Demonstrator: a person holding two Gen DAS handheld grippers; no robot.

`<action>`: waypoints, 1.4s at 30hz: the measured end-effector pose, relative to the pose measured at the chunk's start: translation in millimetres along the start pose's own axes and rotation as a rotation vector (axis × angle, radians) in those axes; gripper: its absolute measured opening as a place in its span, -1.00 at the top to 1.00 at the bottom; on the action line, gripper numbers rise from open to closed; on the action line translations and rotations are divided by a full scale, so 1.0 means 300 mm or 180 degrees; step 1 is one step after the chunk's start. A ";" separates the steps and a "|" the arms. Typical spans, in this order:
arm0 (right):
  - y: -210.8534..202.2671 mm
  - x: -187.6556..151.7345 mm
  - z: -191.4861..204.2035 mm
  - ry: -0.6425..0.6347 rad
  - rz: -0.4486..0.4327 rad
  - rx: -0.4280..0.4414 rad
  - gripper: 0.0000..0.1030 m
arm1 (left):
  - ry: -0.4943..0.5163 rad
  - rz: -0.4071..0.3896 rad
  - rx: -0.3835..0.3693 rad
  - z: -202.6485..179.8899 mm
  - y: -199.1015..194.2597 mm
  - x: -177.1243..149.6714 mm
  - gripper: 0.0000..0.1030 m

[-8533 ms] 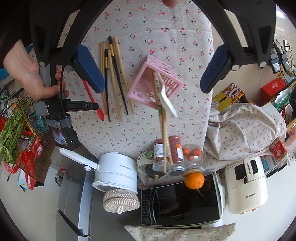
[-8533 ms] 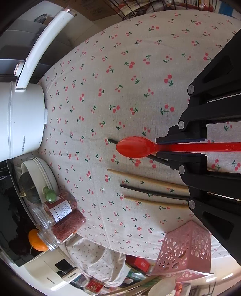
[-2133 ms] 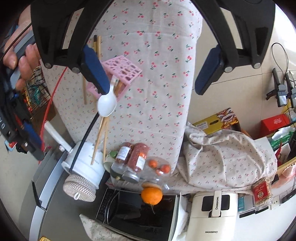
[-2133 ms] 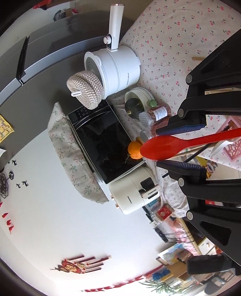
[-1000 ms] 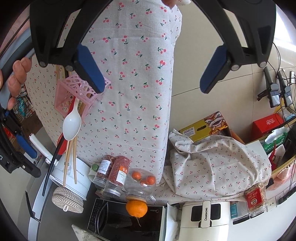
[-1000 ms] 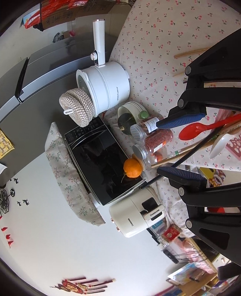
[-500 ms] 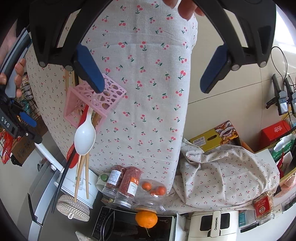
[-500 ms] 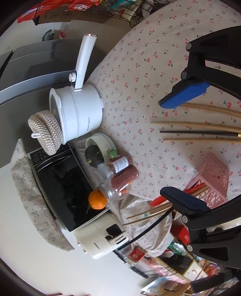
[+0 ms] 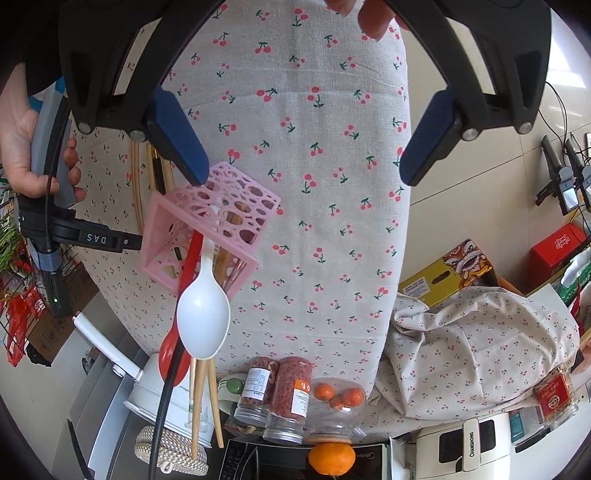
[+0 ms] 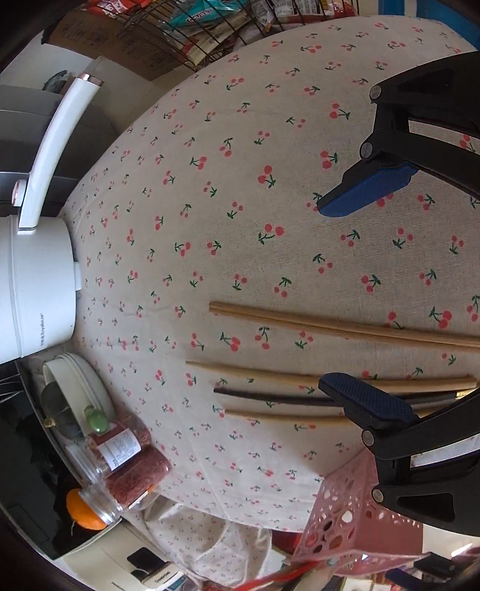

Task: Organize utensils
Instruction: 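Close the right tool on the pair of wooden chopsticks, then lift the chopstick pair with the right tool while the left tool closes on a wooden chopstick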

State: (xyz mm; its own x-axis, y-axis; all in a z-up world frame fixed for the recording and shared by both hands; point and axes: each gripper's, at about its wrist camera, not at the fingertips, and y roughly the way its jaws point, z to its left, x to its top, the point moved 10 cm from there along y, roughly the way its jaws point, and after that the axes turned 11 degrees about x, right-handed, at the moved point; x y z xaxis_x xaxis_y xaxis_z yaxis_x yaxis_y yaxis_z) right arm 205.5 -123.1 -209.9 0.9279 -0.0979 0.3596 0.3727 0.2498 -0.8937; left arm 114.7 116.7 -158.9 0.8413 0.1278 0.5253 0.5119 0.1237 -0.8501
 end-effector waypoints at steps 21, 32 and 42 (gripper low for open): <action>0.001 -0.042 -0.053 -0.0416 0.0466 0.0093 0.82 | 0.0765 -0.0300 -0.0173 -0.224 -0.191 -0.041 -0.99; -0.173 0.015 -0.252 -0.0171 0.0178 0.0335 0.82 | 0.1036 -0.0166 -0.0610 -0.542 -0.213 -0.031 -0.99; -0.205 0.057 -0.358 -0.0121 0.0120 0.0443 0.82 | 0.0973 -0.0017 -0.0183 -0.729 -0.081 0.091 -0.99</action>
State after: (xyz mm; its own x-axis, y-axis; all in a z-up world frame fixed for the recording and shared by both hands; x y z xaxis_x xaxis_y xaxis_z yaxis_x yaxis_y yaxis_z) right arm 198.8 -243.5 -177.5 0.9395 -0.0501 0.3388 0.3313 0.3842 -0.8618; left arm 163.1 -98.1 -132.5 0.8474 -0.1755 0.5011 0.5181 0.0668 -0.8527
